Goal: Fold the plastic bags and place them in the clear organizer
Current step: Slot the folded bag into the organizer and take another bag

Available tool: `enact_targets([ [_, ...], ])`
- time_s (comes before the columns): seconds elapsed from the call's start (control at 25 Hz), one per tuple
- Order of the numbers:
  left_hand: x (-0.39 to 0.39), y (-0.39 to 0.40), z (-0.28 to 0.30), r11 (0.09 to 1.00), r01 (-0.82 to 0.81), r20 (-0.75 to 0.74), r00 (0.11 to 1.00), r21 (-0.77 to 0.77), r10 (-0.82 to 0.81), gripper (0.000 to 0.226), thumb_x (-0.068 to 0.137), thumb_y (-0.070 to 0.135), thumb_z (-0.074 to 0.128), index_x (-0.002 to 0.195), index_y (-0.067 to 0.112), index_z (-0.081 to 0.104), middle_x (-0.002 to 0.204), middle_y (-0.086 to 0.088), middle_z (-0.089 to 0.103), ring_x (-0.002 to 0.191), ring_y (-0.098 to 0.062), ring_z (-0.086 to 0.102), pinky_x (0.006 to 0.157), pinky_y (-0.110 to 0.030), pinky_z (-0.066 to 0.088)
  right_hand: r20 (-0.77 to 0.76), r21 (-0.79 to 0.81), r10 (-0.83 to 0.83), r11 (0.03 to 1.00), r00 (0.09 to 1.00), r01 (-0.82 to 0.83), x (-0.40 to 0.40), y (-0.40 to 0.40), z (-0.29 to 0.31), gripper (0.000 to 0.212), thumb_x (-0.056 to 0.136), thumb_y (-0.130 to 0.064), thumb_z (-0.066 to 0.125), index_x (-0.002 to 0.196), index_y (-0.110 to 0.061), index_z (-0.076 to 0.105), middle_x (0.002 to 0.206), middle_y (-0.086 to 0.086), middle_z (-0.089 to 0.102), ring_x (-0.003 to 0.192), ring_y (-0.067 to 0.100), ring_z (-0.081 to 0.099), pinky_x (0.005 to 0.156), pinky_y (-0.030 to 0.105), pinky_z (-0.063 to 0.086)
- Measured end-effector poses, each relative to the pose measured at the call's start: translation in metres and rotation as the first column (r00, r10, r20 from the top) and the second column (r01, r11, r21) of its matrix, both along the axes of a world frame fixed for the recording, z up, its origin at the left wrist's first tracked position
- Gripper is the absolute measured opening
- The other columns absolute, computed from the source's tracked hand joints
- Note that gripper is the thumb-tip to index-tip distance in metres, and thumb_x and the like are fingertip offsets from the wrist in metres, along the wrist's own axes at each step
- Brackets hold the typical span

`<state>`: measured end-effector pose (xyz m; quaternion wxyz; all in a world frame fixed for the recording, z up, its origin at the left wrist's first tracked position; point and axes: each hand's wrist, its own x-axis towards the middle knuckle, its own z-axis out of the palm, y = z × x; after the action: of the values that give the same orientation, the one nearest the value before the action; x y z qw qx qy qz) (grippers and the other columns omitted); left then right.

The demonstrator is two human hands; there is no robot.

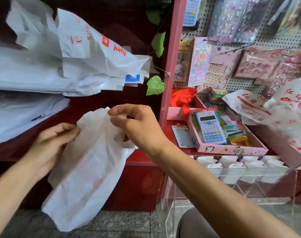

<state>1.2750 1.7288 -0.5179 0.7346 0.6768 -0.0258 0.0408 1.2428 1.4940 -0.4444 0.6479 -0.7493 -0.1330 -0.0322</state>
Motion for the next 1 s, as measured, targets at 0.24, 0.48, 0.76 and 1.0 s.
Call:
enact_targets([
  [0.24, -0.03, 0.036, 0.002, 0.981, 0.126, -0.205, 0.974, 0.149, -0.094, 0.054, 0.062, 0.044, 0.087, 0.112, 0.032, 0.069, 0.107, 0.001, 0.072, 0.098, -0.017, 0.068, 0.09, -0.038, 0.046, -0.02, -0.074, -0.078, 0.994, 0.997, 0.076, 0.016, 0.019, -0.045, 0.031, 0.088, -0.001, 0.065, 0.114, -0.016, 0.071, 0.106, -0.004, 0.071, 0.073, 0.008, 0.067, 0.069, 0.031, 0.058],
  [0.48, -0.048, 0.073, -0.012, 0.891, 0.324, -0.403, 0.897, 0.318, -0.183, 0.053, 0.071, 0.023, 0.084, 0.12, 0.031, 0.068, 0.11, -0.007, 0.074, 0.094, -0.014, 0.068, 0.072, -0.026, 0.045, -0.107, 0.083, -0.066, 0.994, 0.992, 0.075, 0.038, 0.035, -0.052, 0.057, 0.085, -0.001, 0.069, 0.135, -0.026, 0.057, 0.113, -0.006, 0.065, 0.076, 0.013, 0.069, 0.072, 0.033, 0.061],
  [0.76, -0.041, 0.11, -0.031, 0.959, -0.283, -0.253, 0.929, -0.007, 0.272, 0.031, 0.085, 0.024, 0.068, 0.109, 0.005, 0.072, 0.116, -0.022, 0.068, 0.096, -0.027, 0.067, 0.079, -0.036, 0.047, -0.137, 0.076, 0.067, 0.995, 0.988, -0.057, 0.052, 0.04, -0.068, 0.053, 0.084, 0.004, 0.071, 0.127, -0.026, 0.06, 0.106, 0.009, 0.07, 0.086, 0.024, 0.069, 0.07, 0.032, 0.057],
  [1.0, -0.037, 0.104, -0.033, 0.896, -0.443, -0.181, 0.884, -0.037, 0.43, 0.014, 0.094, 0.021, 0.063, 0.099, 0.018, 0.075, 0.112, -0.011, 0.073, 0.096, -0.021, 0.068, 0.083, -0.036, 0.049, -0.259, 0.097, 0.152, 0.987, 0.954, -0.131, 0.05, 0.03, -0.076, 0.046, 0.083, 0.007, 0.069, 0.119, -0.021, 0.064, 0.095, 0.011, 0.069, 0.077, 0.022, 0.067, 0.062, 0.032, 0.052],
])
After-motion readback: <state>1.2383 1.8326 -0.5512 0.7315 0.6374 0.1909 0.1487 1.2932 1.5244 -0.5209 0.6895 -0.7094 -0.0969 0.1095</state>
